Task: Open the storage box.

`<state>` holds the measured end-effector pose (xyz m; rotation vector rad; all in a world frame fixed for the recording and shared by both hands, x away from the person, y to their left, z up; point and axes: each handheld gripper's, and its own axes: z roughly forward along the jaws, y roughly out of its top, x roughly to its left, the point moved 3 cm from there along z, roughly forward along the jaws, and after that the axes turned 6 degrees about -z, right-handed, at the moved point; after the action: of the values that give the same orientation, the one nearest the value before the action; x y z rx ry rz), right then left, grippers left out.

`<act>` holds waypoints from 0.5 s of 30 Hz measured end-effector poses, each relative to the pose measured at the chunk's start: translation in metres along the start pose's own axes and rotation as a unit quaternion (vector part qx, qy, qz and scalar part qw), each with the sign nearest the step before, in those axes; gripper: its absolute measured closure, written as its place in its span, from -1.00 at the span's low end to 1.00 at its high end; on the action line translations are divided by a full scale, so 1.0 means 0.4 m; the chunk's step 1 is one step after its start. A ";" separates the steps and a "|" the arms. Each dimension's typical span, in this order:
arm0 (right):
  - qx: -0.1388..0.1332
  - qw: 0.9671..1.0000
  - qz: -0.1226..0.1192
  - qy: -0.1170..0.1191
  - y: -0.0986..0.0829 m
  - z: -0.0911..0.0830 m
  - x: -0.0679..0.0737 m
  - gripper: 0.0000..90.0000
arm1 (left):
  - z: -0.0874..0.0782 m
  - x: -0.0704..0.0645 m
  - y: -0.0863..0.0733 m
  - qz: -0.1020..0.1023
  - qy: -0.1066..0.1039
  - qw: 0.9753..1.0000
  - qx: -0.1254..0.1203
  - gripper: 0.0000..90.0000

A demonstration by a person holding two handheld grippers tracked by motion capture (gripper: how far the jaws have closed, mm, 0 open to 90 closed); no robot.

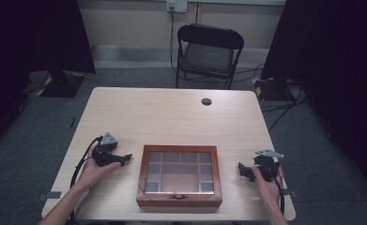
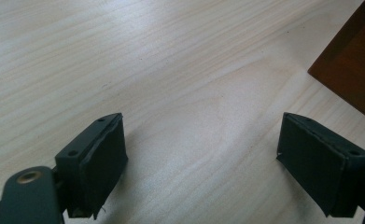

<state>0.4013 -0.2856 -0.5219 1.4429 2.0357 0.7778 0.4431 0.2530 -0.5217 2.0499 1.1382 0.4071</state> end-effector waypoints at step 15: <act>-0.019 0.998 -0.001 0.059 0.026 -0.035 0.025 -0.44 | 0.000 0.000 0.000 0.000 0.000 1.000 0.000 -0.67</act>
<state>0.3953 -0.2753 -0.5055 1.4045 2.0967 0.9166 0.4431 0.2530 -0.5218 2.0496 1.1385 0.4071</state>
